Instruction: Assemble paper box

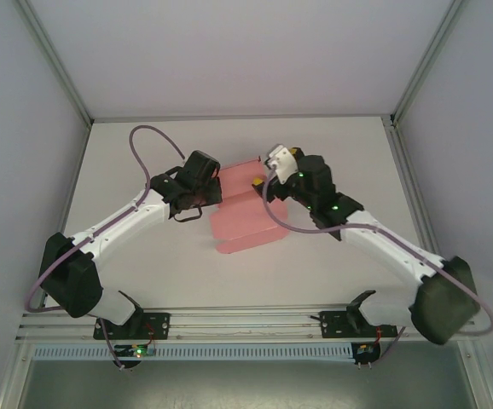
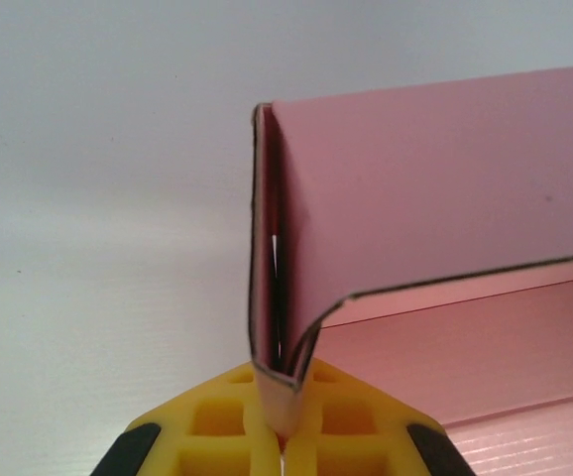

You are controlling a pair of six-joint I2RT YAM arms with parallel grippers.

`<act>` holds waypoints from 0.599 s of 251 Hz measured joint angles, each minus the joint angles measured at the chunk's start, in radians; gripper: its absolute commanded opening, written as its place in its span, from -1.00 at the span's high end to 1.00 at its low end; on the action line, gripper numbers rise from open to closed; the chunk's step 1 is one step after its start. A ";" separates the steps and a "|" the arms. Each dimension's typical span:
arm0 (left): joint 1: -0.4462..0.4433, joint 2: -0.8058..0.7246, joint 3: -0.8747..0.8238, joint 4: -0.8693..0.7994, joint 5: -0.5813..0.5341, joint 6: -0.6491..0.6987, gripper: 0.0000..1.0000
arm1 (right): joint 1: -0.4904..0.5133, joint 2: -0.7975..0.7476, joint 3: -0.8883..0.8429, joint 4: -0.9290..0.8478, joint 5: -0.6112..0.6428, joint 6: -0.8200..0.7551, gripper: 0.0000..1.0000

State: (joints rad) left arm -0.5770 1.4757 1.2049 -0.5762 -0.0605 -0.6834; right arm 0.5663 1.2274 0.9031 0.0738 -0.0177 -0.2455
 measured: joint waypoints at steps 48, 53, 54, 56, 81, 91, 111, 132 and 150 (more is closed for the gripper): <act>0.000 0.000 0.000 0.002 0.000 0.043 1.00 | -0.046 -0.109 -0.031 -0.016 -0.066 0.084 -0.96; 0.000 0.000 0.000 0.003 0.000 0.051 1.00 | -0.051 -0.112 -0.032 -0.019 -0.068 0.093 -0.96; 0.000 0.000 0.000 0.003 0.000 0.053 1.00 | -0.052 -0.112 -0.032 -0.019 -0.069 0.095 -0.96; 0.000 0.000 0.000 0.004 0.000 0.056 1.00 | -0.053 -0.113 -0.034 -0.021 -0.069 0.097 -0.96; 0.000 0.000 0.000 0.006 0.000 0.103 1.00 | -0.076 -0.112 -0.043 -0.050 -0.071 0.137 -0.96; 0.000 0.000 0.000 0.006 -0.001 0.124 1.00 | -0.086 -0.112 -0.045 -0.068 -0.071 0.153 -0.96; 0.000 0.000 0.004 0.005 -0.005 0.158 1.00 | -0.103 -0.112 -0.046 -0.096 -0.078 0.193 -0.96; 0.000 0.005 0.025 0.002 -0.019 0.164 1.00 | -0.106 -0.104 -0.046 -0.116 -0.099 0.232 -0.97; 0.000 0.018 0.061 -0.004 -0.023 0.163 1.00 | -0.097 -0.086 -0.046 -0.119 -0.113 0.256 -0.96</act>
State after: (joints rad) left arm -0.5770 1.4940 1.2659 -0.5804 -0.0834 -0.5205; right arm 0.4690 1.1412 0.8570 -0.0452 -0.1303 0.0109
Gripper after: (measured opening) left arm 0.044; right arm 0.983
